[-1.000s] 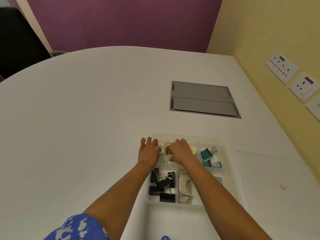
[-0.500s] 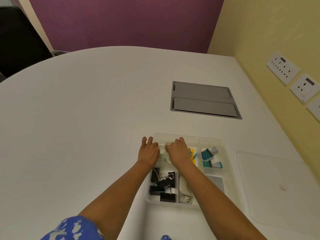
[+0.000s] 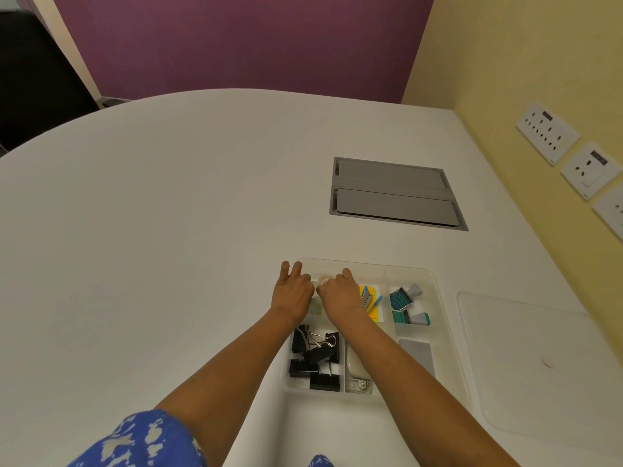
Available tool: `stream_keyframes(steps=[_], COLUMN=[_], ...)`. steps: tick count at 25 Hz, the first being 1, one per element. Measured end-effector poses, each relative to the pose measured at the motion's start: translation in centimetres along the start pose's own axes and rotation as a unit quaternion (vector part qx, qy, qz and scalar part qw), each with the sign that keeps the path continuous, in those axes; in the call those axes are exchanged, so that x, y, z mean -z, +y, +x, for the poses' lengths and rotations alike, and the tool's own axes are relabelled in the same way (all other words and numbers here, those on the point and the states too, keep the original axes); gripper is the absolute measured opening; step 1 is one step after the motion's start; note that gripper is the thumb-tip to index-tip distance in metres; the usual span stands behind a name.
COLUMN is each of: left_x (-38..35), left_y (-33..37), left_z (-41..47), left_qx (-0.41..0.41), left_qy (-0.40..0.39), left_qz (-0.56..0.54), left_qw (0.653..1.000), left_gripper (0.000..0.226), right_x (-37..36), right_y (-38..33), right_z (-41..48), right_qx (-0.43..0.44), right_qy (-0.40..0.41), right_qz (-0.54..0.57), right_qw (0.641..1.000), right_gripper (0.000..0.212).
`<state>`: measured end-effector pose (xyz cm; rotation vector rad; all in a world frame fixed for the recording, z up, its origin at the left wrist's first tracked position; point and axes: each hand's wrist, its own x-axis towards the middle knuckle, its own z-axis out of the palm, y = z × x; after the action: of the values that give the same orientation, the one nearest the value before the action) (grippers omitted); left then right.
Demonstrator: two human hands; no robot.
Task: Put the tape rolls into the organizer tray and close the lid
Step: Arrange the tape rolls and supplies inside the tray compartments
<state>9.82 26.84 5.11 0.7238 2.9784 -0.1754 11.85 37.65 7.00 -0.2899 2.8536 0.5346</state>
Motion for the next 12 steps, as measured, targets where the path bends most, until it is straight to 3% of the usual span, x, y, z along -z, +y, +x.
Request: stream_keyframes(steps=[6, 12], left_x=[0.0, -0.3], left_y=[-0.6, -0.7], left_z=[0.2, 0.8], left_qx=[-0.007, -0.062], left_qy=[0.024, -0.023], left_qz=[-0.008, 0.011], left_qw=[1.000, 0.998], left_gripper=[0.028, 0.035], right_x=[0.6, -0.5], right_y=[1.8, 3.1], right_z=[0.2, 1.4], right_qx=[-0.046, 0.057], right_qy=[0.040, 0.054], right_qz=[0.097, 0.096], right_qw=[0.993, 0.992], right_gripper=[0.032, 0.046])
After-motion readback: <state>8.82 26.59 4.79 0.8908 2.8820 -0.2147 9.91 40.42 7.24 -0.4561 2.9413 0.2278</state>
